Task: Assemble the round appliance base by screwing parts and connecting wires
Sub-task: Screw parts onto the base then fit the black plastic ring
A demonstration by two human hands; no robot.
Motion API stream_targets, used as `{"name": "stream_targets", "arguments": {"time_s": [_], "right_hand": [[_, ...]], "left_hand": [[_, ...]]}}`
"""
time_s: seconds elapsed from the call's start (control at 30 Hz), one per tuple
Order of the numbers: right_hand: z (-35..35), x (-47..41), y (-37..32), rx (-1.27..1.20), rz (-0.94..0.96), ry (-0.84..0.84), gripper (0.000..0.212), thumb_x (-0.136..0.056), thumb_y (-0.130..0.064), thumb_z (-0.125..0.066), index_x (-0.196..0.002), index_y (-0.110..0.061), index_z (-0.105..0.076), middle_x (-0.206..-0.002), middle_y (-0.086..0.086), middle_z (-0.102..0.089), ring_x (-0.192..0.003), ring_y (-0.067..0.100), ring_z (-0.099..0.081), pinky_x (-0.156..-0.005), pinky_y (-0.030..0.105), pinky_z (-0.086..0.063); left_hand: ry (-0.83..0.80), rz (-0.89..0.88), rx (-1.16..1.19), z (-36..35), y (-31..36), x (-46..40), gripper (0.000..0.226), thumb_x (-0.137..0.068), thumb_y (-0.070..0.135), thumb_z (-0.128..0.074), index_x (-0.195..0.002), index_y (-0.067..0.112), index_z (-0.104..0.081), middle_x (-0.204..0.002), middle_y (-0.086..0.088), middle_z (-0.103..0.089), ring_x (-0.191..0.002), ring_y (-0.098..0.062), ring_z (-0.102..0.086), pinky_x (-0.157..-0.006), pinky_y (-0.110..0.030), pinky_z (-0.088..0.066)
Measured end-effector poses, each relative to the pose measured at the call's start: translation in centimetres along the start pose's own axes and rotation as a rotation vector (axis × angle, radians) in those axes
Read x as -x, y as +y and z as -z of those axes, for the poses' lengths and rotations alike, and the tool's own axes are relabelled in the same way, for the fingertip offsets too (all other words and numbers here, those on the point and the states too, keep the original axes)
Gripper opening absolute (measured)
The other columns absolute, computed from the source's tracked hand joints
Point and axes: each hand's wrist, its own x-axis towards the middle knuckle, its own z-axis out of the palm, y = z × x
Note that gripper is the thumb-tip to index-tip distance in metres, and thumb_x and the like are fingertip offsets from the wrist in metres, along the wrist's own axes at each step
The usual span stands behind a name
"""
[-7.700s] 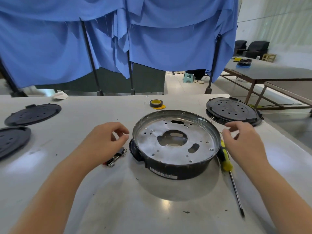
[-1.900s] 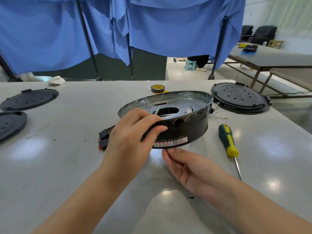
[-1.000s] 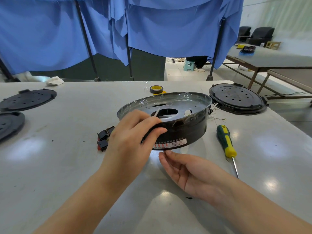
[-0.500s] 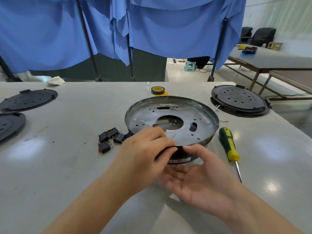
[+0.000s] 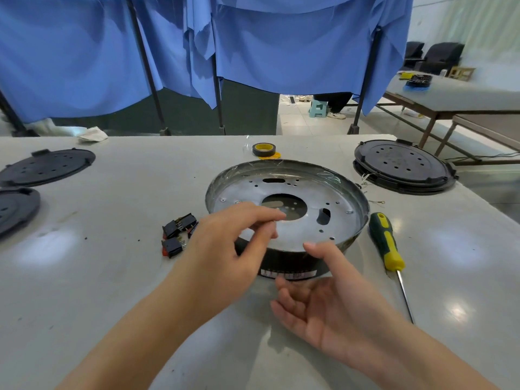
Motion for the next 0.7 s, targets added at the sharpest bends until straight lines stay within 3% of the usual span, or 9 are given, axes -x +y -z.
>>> {"name": "stream_targets", "arguments": {"time_s": [0.07,0.17,0.33,0.5,0.7], "right_hand": [[0.1,-0.1,0.1,0.011,0.011,0.007,0.036,-0.053,-0.032,-0.077,-0.073,-0.002,-0.075,-0.071,0.011,-0.063,-0.054,0.017,-0.06,-0.063,0.031,-0.059],[-0.1,-0.1,0.5,0.044,0.059,0.027,0.035,-0.048,-0.025,-0.077,-0.076,-0.006,-0.068,-0.062,0.008,-0.055,-0.047,0.015,-0.05,-0.056,0.029,-0.056],[-0.5,-0.1,1.5,0.124,0.144,0.043,0.032,-0.045,-0.02,-0.073,-0.07,-0.009,-0.056,-0.055,0.007,-0.047,-0.043,0.014,-0.04,-0.053,0.028,-0.053],[-0.6,0.1,1.7,0.112,0.168,0.04,0.021,-0.043,-0.019,-0.072,-0.058,-0.01,-0.061,-0.054,0.008,-0.047,-0.042,0.014,-0.04,-0.055,0.03,-0.055],[-0.3,0.2,1.5,0.126,0.152,0.027,0.02,-0.047,-0.021,-0.073,-0.06,-0.012,-0.06,-0.056,0.007,-0.045,-0.045,0.014,-0.04,-0.053,0.029,-0.053]], "left_hand": [[0.028,0.053,0.065,0.2,-0.2,-0.2,0.015,-0.087,0.016,-0.061,-0.094,0.023,-0.073,-0.074,0.016,-0.068,-0.075,0.008,-0.062,-0.066,0.0,-0.038],[0.024,0.13,0.158,0.7,-0.5,-0.4,0.009,-0.087,0.027,-0.064,-0.088,0.033,-0.071,-0.081,0.019,-0.069,-0.08,0.002,-0.065,-0.068,-0.007,-0.046],[-0.034,0.174,0.199,1.5,-0.5,-0.7,0.011,-0.082,0.032,-0.063,-0.085,0.032,-0.073,-0.084,0.017,-0.069,-0.083,-0.005,-0.064,-0.075,-0.01,-0.044],[-0.11,0.212,0.184,1.6,-0.7,-0.5,0.012,-0.081,0.019,-0.073,-0.081,0.03,-0.075,-0.079,0.016,-0.07,-0.08,-0.007,-0.065,-0.077,-0.016,-0.047],[-0.205,0.178,0.169,1.3,-0.5,-0.2,0.015,-0.081,0.015,-0.074,-0.082,0.03,-0.075,-0.081,0.016,-0.07,-0.079,-0.006,-0.064,-0.076,-0.012,-0.044]]}}
